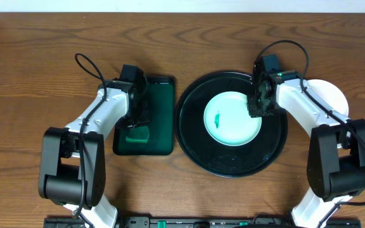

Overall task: Clean dirty plates on tray and stack at the side
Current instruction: 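Lift the green sponge with the left gripper above the green tray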

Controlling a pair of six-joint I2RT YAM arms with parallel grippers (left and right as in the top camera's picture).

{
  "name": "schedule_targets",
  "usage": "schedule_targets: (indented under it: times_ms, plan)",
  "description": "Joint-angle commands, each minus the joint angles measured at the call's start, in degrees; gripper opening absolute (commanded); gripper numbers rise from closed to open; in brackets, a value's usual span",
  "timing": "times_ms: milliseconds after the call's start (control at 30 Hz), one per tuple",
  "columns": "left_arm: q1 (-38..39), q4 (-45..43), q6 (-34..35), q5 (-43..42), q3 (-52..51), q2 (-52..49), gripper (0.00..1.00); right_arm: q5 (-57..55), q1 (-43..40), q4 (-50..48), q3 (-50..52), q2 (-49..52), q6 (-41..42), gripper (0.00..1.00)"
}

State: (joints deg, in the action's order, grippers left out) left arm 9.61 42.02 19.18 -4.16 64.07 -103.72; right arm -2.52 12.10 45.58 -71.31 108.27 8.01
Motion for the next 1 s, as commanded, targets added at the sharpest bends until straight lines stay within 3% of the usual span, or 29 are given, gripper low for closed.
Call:
schedule_targets:
  times_ms: [0,233,300,400,567,967]
  plan:
    - [0.13,0.31,-0.48,0.09,-0.11,-1.42,0.33,0.00,-0.44,-1.09,1.73,-0.33,-0.33,0.35]
    - [0.13,0.24,-0.48,0.09,-0.11,-1.42,0.33,1.75,-0.42,-1.73,3.80,-0.33,-0.31,0.26]
    - [0.13,0.24,-0.48,0.09,-0.11,-1.42,0.33,1.81,-0.42,-2.93,4.52,-0.35,-0.31,0.20]
    - [0.13,0.24,-0.48,0.09,-0.11,-1.42,0.32,1.99,-0.42,-3.21,4.59,-0.33,0.87,0.01]
    - [0.13,0.24,-0.48,0.09,-0.11,-1.42,0.33,2.56,-0.44,-4.37,4.59,-0.35,6.51,0.01]
    - [0.13,0.24,-0.48,0.09,-0.11,-1.42,0.33,7.54,-3.26,-6.27,4.57,-0.35,9.73,0.01]
